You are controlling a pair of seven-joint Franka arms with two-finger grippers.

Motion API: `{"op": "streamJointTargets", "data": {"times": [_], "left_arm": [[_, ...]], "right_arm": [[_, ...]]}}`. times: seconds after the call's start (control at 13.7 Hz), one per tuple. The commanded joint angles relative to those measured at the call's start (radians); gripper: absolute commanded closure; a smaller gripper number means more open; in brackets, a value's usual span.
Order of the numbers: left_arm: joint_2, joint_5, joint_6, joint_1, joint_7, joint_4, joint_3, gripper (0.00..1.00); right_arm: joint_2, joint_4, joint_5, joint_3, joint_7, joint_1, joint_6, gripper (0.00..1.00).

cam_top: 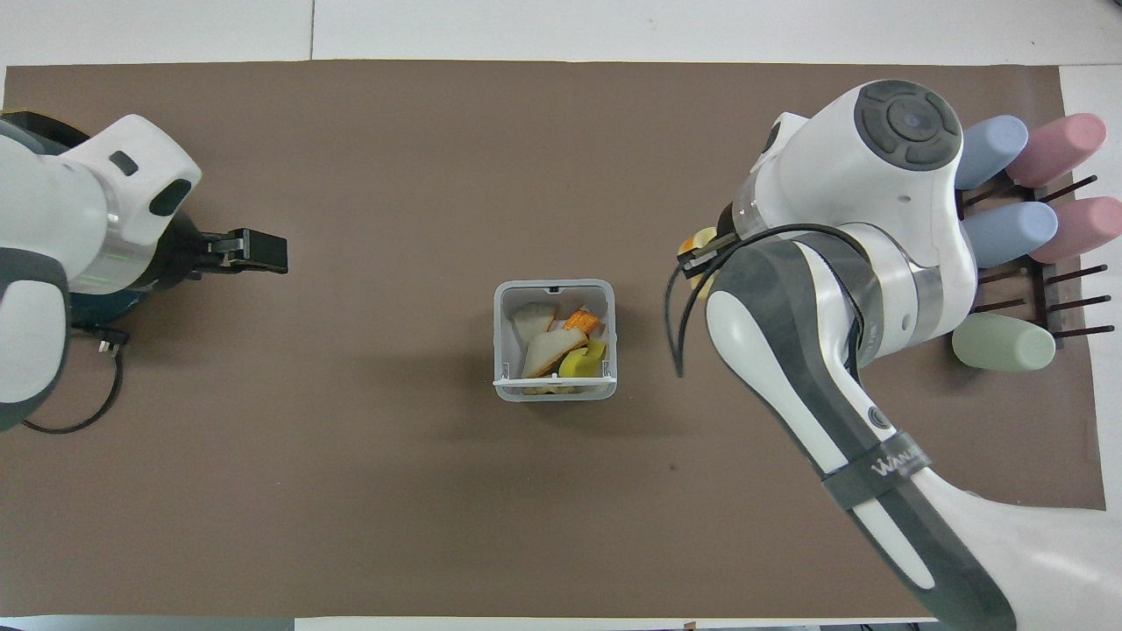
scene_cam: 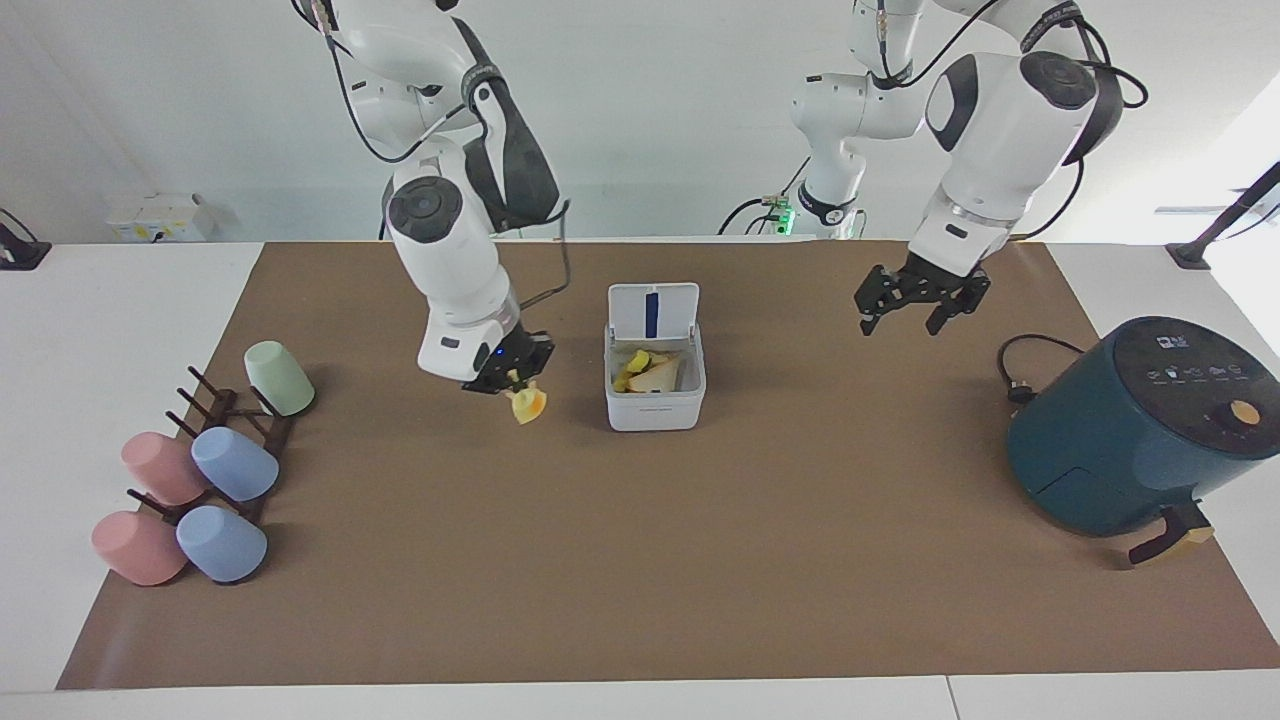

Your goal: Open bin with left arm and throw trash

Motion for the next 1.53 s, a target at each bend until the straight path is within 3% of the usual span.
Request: {"op": "streamJointTargets", "data": {"times": [0.0,0.22,0.44,0.51,0.58,0.66,0.88,1.24,1.46], "left_arm": [[-0.013,0.064,-0.079,0.063,0.098,0.048,-0.011,0.00],[-0.013,0.064,-0.146,0.098,0.128,0.102,-0.009,0.00],[-0.003,0.058,-0.235,0.129,0.137,0.174,0.005,0.00],[-0.002,0.058,-0.251,0.134,0.143,0.188,0.005,0.00],[0.000,0.058,-0.264,0.134,0.145,0.203,0.005,0.00],[0.001,0.059,-0.286,0.134,0.146,0.214,0.005,0.00],[-0.011,0.058,-0.292,0.135,0.145,0.204,0.003,0.00],[-0.016,0.055,-0.301,0.131,0.133,0.194,0.003,0.00],[-0.014,0.033,-0.306,0.128,0.133,0.196,0.000,0.00]], "right_arm": [[0.025,0.031,0.124,0.004,0.291,0.065,0.037,1.00],[0.005,-0.070,0.122,0.004,0.454,0.195,0.194,1.00],[-0.028,-0.159,0.122,0.004,0.464,0.219,0.254,1.00],[-0.028,-0.161,0.122,0.004,0.464,0.217,0.250,0.87],[-0.028,-0.156,0.122,0.004,0.470,0.216,0.246,0.32],[-0.028,-0.150,0.121,0.003,0.473,0.217,0.242,0.00],[-0.031,-0.136,0.087,-0.002,0.470,0.211,0.234,0.00],[-0.035,0.018,-0.124,-0.016,0.458,0.159,0.005,0.00],[-0.130,0.043,-0.149,-0.019,0.442,0.041,-0.169,0.00]]}}
